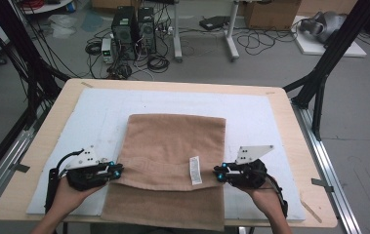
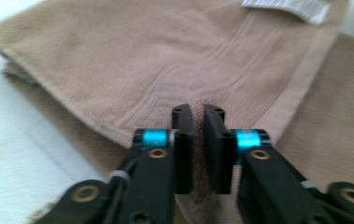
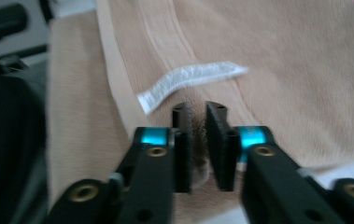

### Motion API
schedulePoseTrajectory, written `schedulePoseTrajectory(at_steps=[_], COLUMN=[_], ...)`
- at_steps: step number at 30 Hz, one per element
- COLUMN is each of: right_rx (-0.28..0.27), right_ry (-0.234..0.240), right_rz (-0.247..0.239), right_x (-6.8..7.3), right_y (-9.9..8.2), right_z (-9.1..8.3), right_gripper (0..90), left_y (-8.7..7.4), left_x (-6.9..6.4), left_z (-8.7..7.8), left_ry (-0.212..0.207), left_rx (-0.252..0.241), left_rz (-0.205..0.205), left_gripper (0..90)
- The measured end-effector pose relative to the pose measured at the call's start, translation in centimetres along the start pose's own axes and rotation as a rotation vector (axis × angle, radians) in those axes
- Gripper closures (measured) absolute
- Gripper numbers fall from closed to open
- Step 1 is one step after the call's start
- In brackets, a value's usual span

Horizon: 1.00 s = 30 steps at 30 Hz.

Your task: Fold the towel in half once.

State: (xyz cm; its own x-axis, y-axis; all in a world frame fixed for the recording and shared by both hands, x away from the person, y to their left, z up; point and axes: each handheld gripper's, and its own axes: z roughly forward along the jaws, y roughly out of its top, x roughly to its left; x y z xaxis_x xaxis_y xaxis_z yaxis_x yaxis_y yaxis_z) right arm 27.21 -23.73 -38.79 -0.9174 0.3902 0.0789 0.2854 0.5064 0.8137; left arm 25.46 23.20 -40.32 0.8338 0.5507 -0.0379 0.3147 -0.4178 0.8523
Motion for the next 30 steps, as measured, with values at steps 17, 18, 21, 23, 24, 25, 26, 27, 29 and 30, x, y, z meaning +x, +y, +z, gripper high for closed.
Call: schedulePoseTrajectory(at_steps=[17,18,21,23,24,25,26,27,29,30], right_rx=[0.064,0.074,0.118,0.147,0.159,0.167,0.162,0.158,0.154,0.155], right_ry=[-0.216,-0.222,-0.252,-0.264,-0.272,-0.278,-0.277,-0.268,-0.279,-0.285], right_rz=[0.186,0.203,0.227,0.239,0.243,0.246,0.259,0.272,0.275,0.275], right_x=[-8.6,-9.0,-9.7,-10.0,-10.1,-10.2,-10.3,-10.3,-10.1,-10.1], right_y=[0.8,0.6,-0.1,-0.5,-0.6,-0.7,-0.9,-1.1,-1.3,-1.3], right_z=[3.4,3.6,4.6,5.2,5.4,5.6,5.8,6.0,6.3,6.3], right_gripper=[34.8,34.8,33.4,32.8,32.5,31.8,31.4,31.2,30.9,31.1], left_y=[2.7,2.5,1.7,1.3,1.1,1.0,0.9,0.7,0.5,0.4], left_x=[5.3,5.8,6.9,7.3,7.5,7.6,7.7,7.7,7.7,7.8], left_z=[5.9,6.3,7.5,8.0,8.1,8.2,8.3,8.5,8.7,8.6], left_ry=[0.195,0.203,0.203,0.209,0.216,0.222,0.225,0.223,0.221,0.217], left_rx=[0.019,0.036,0.085,0.110,0.117,0.111,0.116,0.120,0.122,0.119], left_rz=[-0.046,-0.058,-0.108,-0.121,-0.127,-0.140,-0.138,-0.142,-0.151,-0.154], left_gripper=[44.1,44.2,44.4,44.3,44.1,43.5,43.3,42.9,42.4,42.4])
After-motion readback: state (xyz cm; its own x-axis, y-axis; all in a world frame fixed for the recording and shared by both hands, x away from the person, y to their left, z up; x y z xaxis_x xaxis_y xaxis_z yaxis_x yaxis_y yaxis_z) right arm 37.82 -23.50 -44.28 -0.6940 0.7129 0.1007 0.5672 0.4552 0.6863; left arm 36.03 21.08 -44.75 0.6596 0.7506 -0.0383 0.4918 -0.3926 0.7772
